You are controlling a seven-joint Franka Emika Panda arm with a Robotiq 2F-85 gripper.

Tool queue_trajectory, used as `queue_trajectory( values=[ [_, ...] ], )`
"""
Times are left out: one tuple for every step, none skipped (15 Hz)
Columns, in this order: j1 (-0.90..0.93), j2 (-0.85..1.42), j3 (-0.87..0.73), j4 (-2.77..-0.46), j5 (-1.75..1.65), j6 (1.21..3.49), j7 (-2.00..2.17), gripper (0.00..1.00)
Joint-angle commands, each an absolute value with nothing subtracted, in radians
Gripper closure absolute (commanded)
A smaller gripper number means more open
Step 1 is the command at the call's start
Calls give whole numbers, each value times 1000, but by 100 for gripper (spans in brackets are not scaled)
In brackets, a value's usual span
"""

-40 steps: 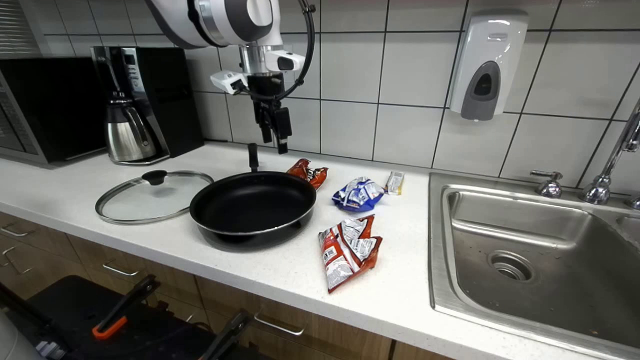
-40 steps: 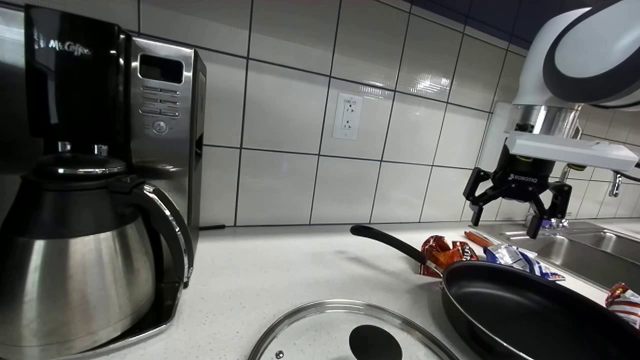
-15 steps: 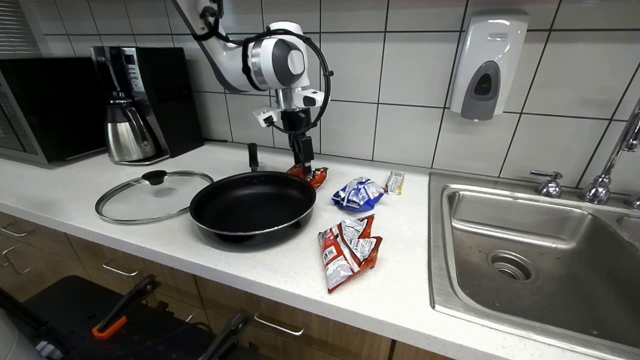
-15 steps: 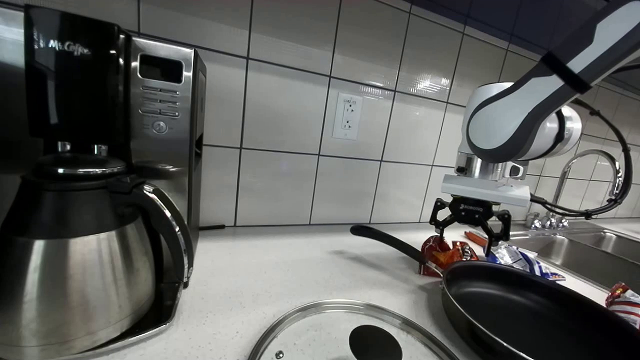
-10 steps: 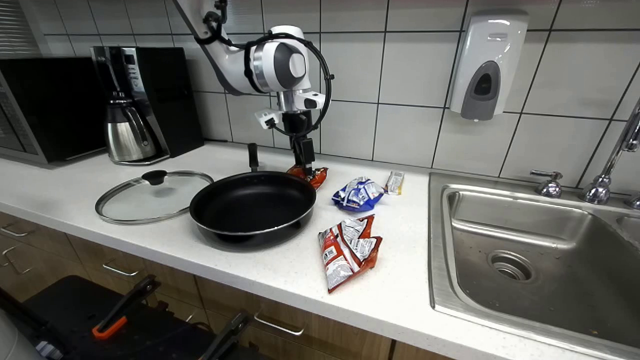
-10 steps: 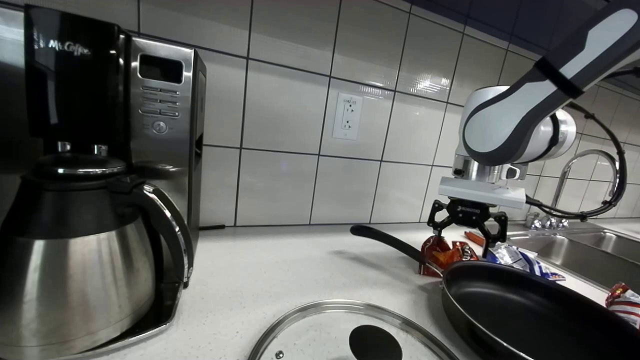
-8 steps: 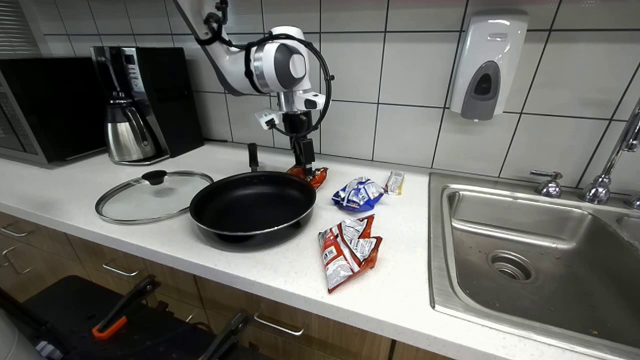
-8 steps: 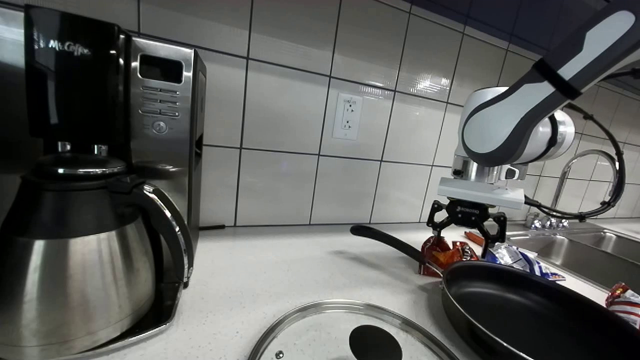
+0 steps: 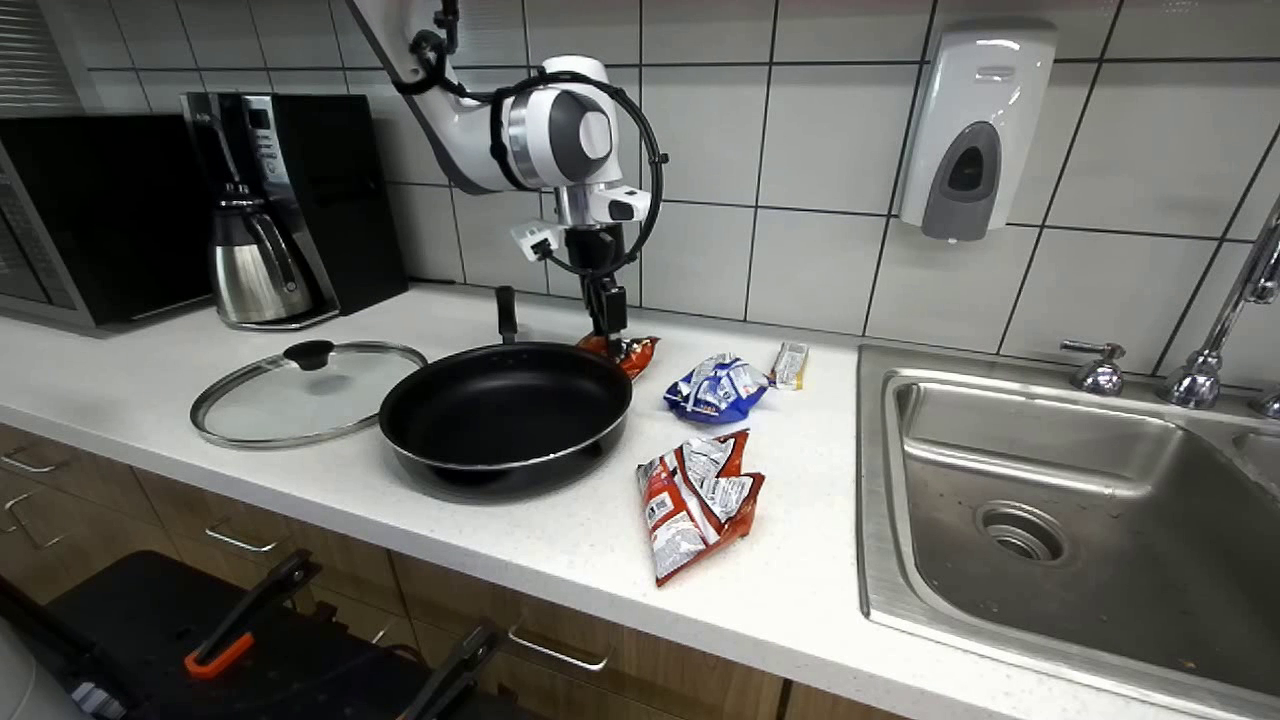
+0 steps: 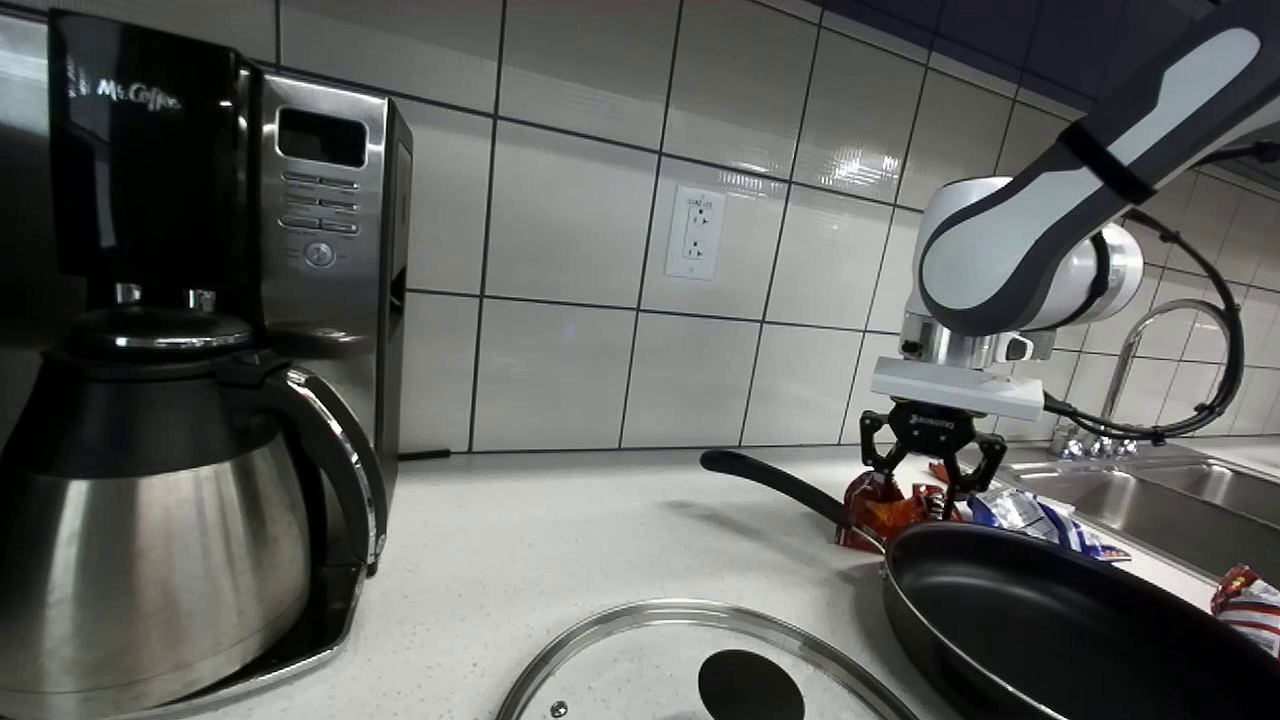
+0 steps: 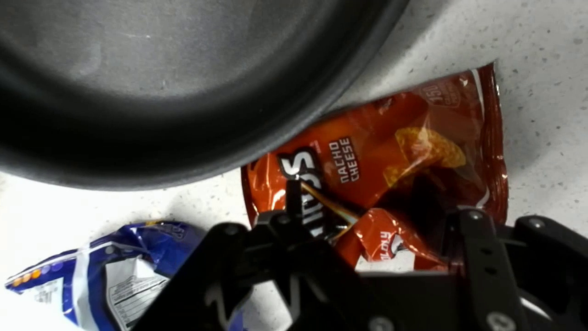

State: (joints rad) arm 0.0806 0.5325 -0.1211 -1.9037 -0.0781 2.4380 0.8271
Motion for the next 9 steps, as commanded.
queue_trajectory(
  values=[
    [98, 545, -135, -1873, -65, 2414, 847, 66],
    [98, 545, -135, -1873, -65, 2414, 848, 73],
    [99, 545, -135, -1873, -65, 2413, 847, 82],
    [99, 544, -135, -1873, -66, 2413, 847, 88],
    [100, 544, -136, -1873, -66, 2413, 848, 97],
    [100, 544, -135, -1873, -66, 2413, 847, 100],
    [100, 543, -136, -1874, -66, 2413, 847, 100],
    [101, 541, -136, -1875, -68, 2414, 848, 100],
    [102, 538, -137, -1877, -69, 2414, 847, 100]
  ],
)
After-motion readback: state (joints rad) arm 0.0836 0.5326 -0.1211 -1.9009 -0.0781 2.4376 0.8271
